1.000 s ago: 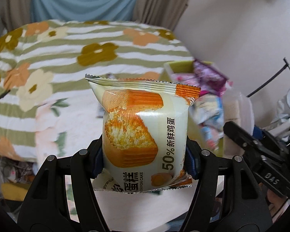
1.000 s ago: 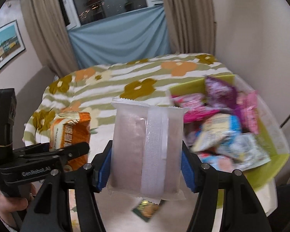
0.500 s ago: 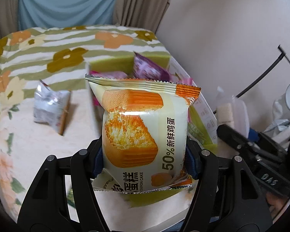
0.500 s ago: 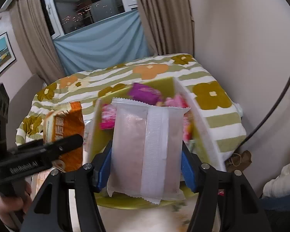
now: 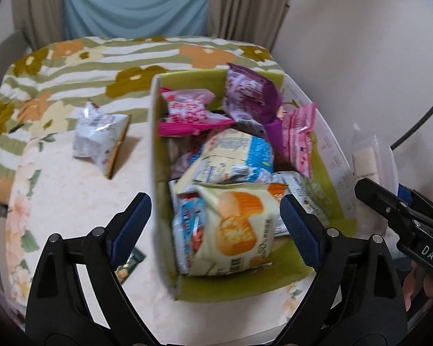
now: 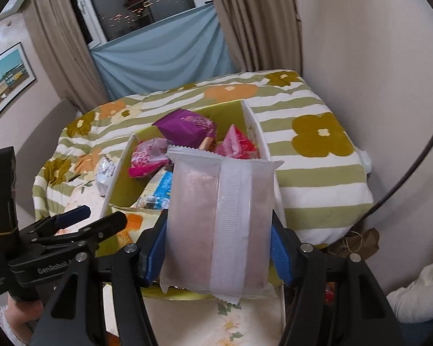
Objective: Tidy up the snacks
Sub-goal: 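Move both grippers back over the remaining snacks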
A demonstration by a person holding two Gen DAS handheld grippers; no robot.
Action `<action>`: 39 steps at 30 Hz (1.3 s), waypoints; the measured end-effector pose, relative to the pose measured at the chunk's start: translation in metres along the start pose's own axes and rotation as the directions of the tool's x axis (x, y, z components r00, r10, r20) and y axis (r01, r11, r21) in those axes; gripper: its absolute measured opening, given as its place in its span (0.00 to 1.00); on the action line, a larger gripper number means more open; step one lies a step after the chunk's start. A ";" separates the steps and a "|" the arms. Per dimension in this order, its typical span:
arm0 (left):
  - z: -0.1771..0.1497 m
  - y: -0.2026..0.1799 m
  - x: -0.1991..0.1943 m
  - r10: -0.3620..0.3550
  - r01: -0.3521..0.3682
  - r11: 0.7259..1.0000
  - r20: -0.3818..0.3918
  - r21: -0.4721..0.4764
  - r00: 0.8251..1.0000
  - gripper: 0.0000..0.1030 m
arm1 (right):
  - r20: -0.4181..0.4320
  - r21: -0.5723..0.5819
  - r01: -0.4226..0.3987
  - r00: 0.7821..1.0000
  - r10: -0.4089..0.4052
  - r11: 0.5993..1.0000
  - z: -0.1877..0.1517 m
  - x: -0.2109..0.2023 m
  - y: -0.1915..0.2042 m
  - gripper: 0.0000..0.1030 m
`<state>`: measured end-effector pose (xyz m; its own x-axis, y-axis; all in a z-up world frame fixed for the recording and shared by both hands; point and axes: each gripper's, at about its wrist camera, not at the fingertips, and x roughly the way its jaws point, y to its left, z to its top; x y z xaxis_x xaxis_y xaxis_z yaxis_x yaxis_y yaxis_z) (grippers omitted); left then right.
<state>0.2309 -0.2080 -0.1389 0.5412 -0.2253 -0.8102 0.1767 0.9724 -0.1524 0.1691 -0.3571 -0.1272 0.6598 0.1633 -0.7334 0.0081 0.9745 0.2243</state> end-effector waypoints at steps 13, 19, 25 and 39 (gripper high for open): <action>-0.010 0.031 -0.019 0.125 -0.125 0.991 -0.013 -0.052 0.992 0.88 | -0.056 -0.125 -0.107 0.993 0.101 0.986 0.015 0.028 0.022 0.56; -0.020 0.042 -0.022 0.138 -0.139 0.987 -0.024 -0.084 0.990 0.88 | -0.105 -0.116 -0.110 0.990 0.098 0.987 0.012 0.045 0.020 0.57; -0.032 0.052 -0.019 0.142 -0.146 0.984 -0.048 -0.106 0.989 0.88 | -0.121 -0.075 -0.119 0.987 0.109 0.990 0.003 0.054 0.014 0.91; -0.041 0.065 -0.040 0.134 -0.137 0.983 -0.031 -0.119 0.990 0.88 | -0.040 -0.090 -0.109 0.994 0.106 0.990 -0.002 0.028 0.014 0.96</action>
<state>0.1873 -0.1329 -0.1391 0.5345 -0.0908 -0.8403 0.0020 0.9943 -0.1062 0.1863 -0.3383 -0.1458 0.6263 0.2717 -0.7307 -0.1319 0.9607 0.2442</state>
